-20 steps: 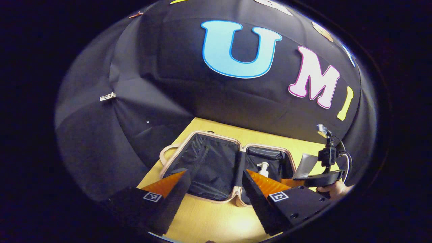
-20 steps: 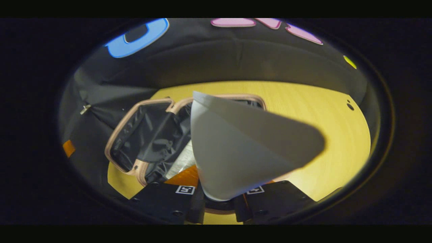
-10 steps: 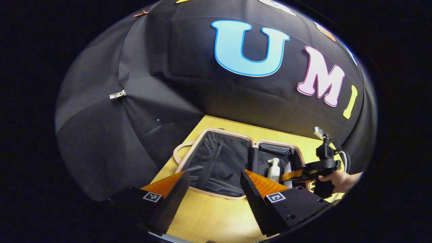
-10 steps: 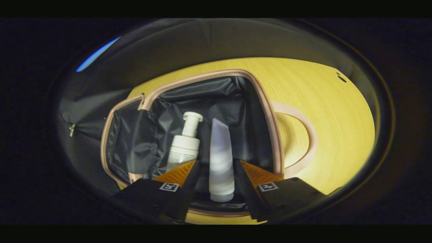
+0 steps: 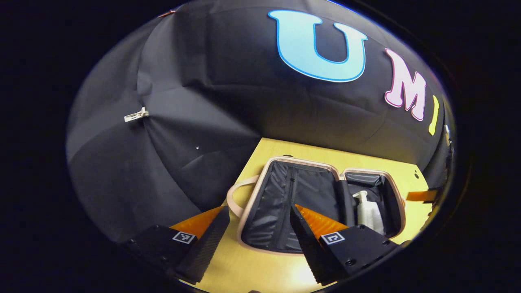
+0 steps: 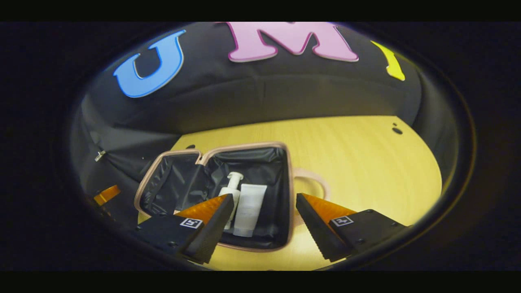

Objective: First open the suitcase, pack the skin care products into it, and then close the suitcase.

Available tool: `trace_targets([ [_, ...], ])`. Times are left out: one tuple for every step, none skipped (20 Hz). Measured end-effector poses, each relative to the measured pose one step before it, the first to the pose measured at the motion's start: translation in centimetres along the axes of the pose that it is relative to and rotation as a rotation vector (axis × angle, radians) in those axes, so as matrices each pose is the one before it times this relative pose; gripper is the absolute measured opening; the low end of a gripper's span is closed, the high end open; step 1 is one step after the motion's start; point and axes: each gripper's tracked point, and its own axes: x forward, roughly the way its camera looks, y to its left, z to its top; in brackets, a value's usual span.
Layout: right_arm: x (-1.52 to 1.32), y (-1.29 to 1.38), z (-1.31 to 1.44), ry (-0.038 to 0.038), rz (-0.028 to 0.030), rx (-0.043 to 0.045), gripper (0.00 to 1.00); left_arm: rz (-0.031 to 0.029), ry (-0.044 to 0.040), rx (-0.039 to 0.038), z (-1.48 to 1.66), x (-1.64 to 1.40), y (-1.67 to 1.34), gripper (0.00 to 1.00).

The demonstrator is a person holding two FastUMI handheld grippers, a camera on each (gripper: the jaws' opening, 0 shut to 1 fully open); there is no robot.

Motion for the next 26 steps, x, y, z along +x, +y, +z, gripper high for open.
trace_targets([
  [-1.06, -0.355, 0.384, -0.02647, 0.00967, -0.00898, 0.98, -0.0252, 0.00401, 0.02017, 0.234, 1.32, 0.357, 0.96],
  [-1.204, -0.421, 0.449, -0.02278, 0.00824, -0.00031, 1.0, 0.00374, 0.01389, 0.02265, 0.015, 1.304, 0.841, 0.96],
  [-0.849, -0.631, 0.263, -0.0255, 0.00468, -0.00329, 0.98, 0.00967, 0.01374, 0.01584, 0.03, 1.195, 1.069, 0.96],
  [-0.826, -0.914, 0.236, -0.02359, -0.00682, -0.00965, 0.98, 0.00501, 0.01461, 0.00223, -0.173, 1.21, 0.91, 0.97],
  [-0.738, -0.965, 0.099, -0.01867, -0.00762, -0.00855, 0.98, 0.00885, 0.02549, -0.0036, -0.325, 1.315, 0.984, 0.96],
  [-0.67, -1.203, -0.323, -0.00082, -0.01567, -0.00567, 0.98, 0.01567, 0.02873, 0.00763, -0.579, 1.449, 1.506, 0.96],
  [-0.621, -1.408, -0.587, -0.00047, -0.02351, -0.00683, 0.98, 0.02832, 0.01619, 0.00056, -0.22, 0.999, 1.567, 0.97],
  [-0.649, -1.339, -0.619, 0.0045, -0.02358, -0.00175, 0.98, 0.01073, 0.00948, -0.02369, 0.034, 1.166, 1.028, 0.98],
  [-0.713, -0.989, -0.619, 0.00478, -0.01177, -0.00285, 0.97, -0.01728, 0.02023, -0.0335, -0.259, 1.163, 0.391, 0.98],
  [-0.794, -0.958, -0.653, 0.00726, -0.01722, -0.00256, 0.97, -0.02164, 0.02568, -0.02468, -0.503, 1.287, -0.016, 0.99],
  [-0.824, -0.956, -0.45, -0.00039, -0.01804, -0.01236, 0.97, -0.00417, 0.01961, -0.00426, -0.173, 1.105, 0.552, 0.98],
  [-0.82, -0.581, -0.272, 0.00049, -0.01574, -0.01781, 0.98, 0.00228, 0.02347, 0.00654, -0.103, 1.025, 0.65, 0.98],
  [-0.898, -0.083, -0.185, 0.00204, -0.00197, -0.01874, 0.98, -0.00239, 0.02676, 0.01822, -0.166, 1.045, 0.349, 0.98],
  [-0.919, 0.159, 0.006, -0.00354, 0.00327, -0.0137, 0.98, -0.0239, 0.04549, 0.02481, -0.78, 1.117, -0.46, 0.98],
  [-0.889, 0.356, 0.234, -0.00501, 0.01047, -0.00382, 0.98, -0.01993, 0.05408, 0.03395, -0.731, 0.793, -0.219, 0.95],
  [-0.683, 0.342, -0.039, -0.00009, 0.00736, -0.00168, 1.0, -0.00674, 0.03107, 0.02865, -0.357, 0.885, 0.009, 0.96],
  [-0.463, 0.116, -0.333, 0.00646, 0.00511, -0.00739, 0.98, -0.03679, -0.00471, 0.00754, 0.482, 0.687, -0.821, 0.95],
  [-0.401, 0.018, -0.307, 0.00489, 0.00142, -0.01493, 0.98, -0.01069, 0.01233, 0.01024, 0.04, 0.298, -0.165, 0.91],
  [-0.417, -0.154, -0.29, 0.00478, -0.00364, -0.01785, 0.98, -0.03329, 0.02521, 0.00008, -0.22, -0.067, -0.475, 0.86],
  [-0.261, -0.225, -0.287, 0.00448, -0.00409, -0.0139, 0.98, -0.02222, 0.02625, -0.00463, -0.111, -0.105, -0.35, 0.8],
  [-0.329, -0.002, -0.318, 0.0049, -0.0012, -0.00259, 0.98, -0.02493, 0.02794, -0.01088, -0.24, 0.362, -0.351, 0.71],
  [-0.147, -0.132, -0.211, 0.00257, -0.00259, 0.00514, 0.98, 0.00443, 0.02356, -0.00101, -0.242, 0.059, 0.153, 0.69],
  [-0.185, -0.287, -0.376, 0.00413, -0.00547, 0.00693, 0.98, 0.00461, 0.01066, 0.01134, -0.375, -0.059, 0.156, 0.67],
  [0.013, -0.232, -0.295, 0.00909, -0.00638, 0.01125, 0.98, 0.01019, 0.00193, 0.01242, 0.087, -0.078, 0.106, 0.64],
  [0.026, -0.255, -0.302, 0.00861, -0.00354, 0.0166, 0.98, 0.02117, 0.00809, 0.01262, -0.021, -0.037, 0.04, 0.56],
  [0.147, -0.151, -0.187, 0.00516, 0.00044, 0.01684, 0.97, 0.02721, 0.00032, 0.01844, 0.163, 0.066, 0.291, 0.48],
])
